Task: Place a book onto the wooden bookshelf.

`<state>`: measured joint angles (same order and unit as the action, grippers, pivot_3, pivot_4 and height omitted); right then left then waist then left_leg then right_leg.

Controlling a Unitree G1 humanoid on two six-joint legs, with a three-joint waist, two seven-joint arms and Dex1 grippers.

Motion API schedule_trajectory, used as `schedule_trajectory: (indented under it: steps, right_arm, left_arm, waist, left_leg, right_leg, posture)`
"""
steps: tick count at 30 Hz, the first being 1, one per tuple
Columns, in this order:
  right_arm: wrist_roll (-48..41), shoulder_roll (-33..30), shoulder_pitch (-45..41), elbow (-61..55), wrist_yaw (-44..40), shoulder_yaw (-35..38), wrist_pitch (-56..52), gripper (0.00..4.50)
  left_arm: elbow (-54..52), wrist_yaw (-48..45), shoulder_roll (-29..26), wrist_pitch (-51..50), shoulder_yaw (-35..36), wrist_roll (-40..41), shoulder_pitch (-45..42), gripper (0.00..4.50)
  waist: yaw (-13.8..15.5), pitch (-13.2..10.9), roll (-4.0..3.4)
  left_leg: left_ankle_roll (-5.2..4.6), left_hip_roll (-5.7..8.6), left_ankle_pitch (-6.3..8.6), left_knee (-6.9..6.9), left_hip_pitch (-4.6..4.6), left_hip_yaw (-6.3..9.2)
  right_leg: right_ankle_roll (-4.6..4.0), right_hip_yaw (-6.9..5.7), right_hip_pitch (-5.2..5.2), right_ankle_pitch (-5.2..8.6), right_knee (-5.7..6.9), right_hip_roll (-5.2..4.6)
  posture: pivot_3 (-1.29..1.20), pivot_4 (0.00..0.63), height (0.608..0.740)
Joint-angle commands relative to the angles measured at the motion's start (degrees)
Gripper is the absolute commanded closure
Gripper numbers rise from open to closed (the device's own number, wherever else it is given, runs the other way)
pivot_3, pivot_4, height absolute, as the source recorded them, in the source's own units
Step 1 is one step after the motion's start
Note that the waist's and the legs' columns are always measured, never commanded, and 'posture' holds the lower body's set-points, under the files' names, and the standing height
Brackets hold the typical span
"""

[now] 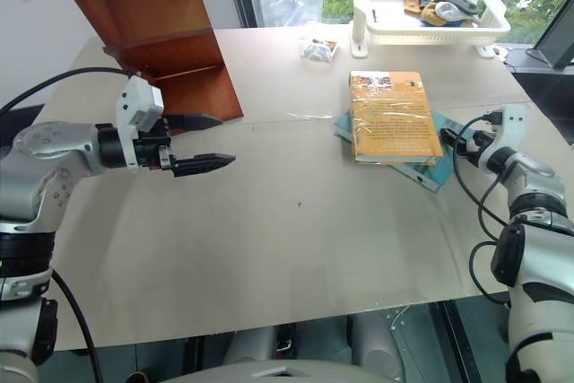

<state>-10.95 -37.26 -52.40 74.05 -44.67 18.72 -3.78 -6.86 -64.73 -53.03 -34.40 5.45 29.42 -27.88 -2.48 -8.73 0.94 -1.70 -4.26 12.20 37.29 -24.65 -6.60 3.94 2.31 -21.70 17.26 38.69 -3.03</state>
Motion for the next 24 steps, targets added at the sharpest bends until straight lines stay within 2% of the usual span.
schedule_trajectory:
  steps: [1,11,20,24]
  right_arm:
    - [0.9,0.6,-0.2,0.8,-2.9,-0.8,-0.4,0.0]
    - [3.4,2.2,1.7,-1.1,-21.5,-6.1,-1.8,0.0]
    - [3.7,4.1,4.8,-6.1,-28.5,-9.6,-0.9,0.0]
    - [2.9,5.0,8.9,-13.0,-30.1,-10.5,-2.3,0.0]
  left_arm:
    - [-2.7,0.2,-1.6,-0.1,3.0,0.9,0.8,0.07]
    - [-3.3,1.2,-1.7,-0.4,3.9,0.6,2.4,0.07]
    - [-2.0,0.9,-1.4,0.5,2.8,0.0,1.4,0.07]
    - [-2.8,0.8,-1.6,0.2,2.8,0.4,1.4,0.07]
  waist:
    - [0.0,0.0,0.0]
    - [-0.1,0.0,0.0]
    - [0.0,0.0,0.04]
    - [0.0,0.0,0.05]
  left_leg:
    - [0.0,0.0,0.0,0.0,0.0,0.0]
    - [0.0,-0.02,0.0,0.0,0.04,-0.02]
    - [0.0,-0.02,0.0,0.0,0.05,-0.01]
    - [0.0,-0.02,0.0,0.0,0.05,0.0]
  right_leg:
    - [0.0,0.0,0.0,0.0,0.0,0.0]
    - [0.0,0.02,0.01,0.0,0.02,0.03]
    - [0.0,0.0,0.02,0.0,0.04,0.03]
    - [0.0,0.0,0.02,0.0,0.06,0.03]
  posture:
    - [0.0,0.15,0.74]
    - [0.0,0.15,0.74]
    - [0.0,0.15,0.74]
    - [0.0,0.15,0.74]
